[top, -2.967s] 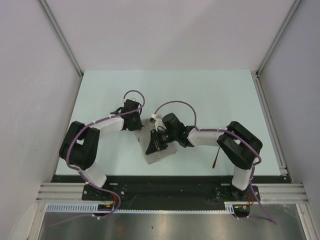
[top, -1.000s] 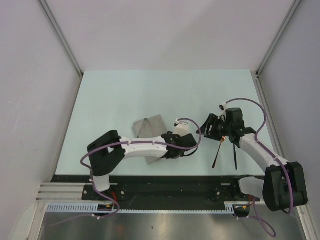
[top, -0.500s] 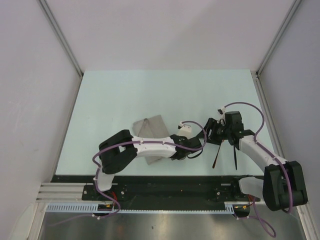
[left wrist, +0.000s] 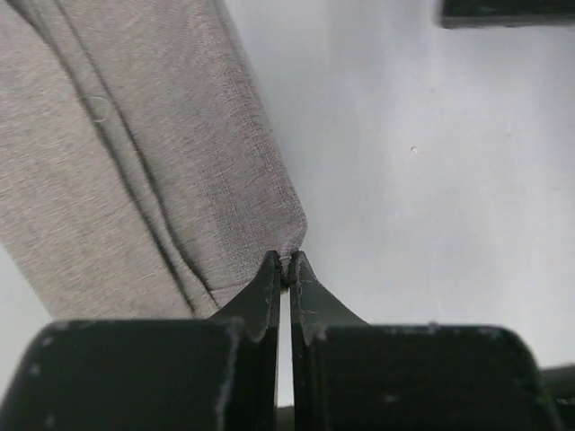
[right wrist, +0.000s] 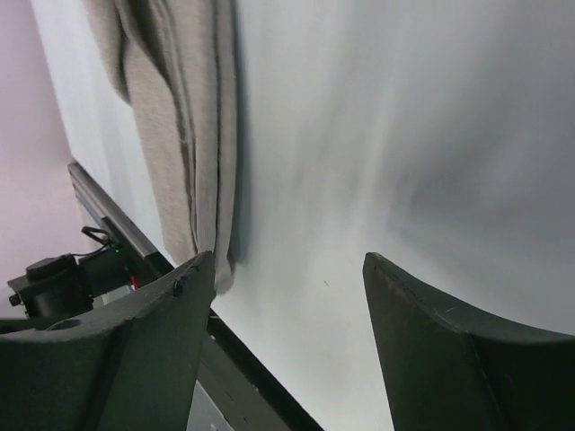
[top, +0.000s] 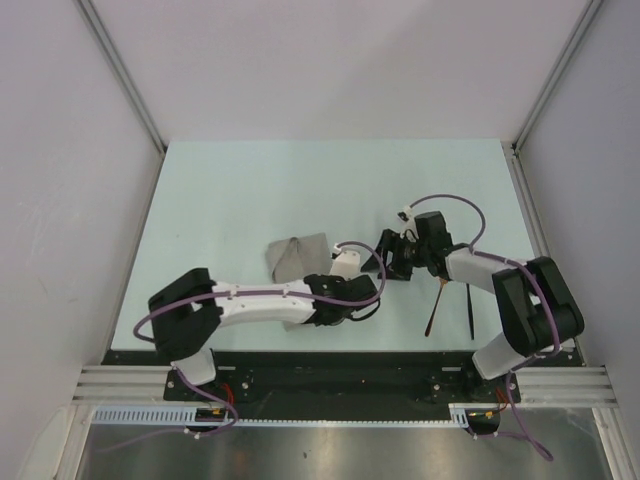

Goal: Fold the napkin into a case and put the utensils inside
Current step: Fold the 2/3-rectangle-folded napkin at the center of the board.

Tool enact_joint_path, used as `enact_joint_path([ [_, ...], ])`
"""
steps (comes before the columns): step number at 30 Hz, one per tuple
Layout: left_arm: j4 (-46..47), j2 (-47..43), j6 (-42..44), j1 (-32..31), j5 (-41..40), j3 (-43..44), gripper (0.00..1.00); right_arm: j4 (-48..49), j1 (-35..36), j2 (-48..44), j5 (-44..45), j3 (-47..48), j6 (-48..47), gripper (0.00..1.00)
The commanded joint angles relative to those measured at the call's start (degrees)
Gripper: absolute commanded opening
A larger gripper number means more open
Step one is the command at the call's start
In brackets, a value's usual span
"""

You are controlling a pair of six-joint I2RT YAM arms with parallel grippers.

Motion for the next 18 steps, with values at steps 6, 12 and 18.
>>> enact_joint_path([
  [6,5.3,-14.1,-3.0,-0.2,1.2,-8.7,0.00,14.7,7.9,10.9,-0.8,9.3,9.1,0.73],
  [12,4.5,-17.1,-3.8,-0.2,1.0,-11.3,0.00,16.4,12.0,18.0,0.9,13.9,13.1,0.70],
  [18,3.1,-20.8,-4.1,-0.2,-0.7,-12.6,0.00,16.6,14.1,21.9,2.2,17.2,13.4,0.68],
])
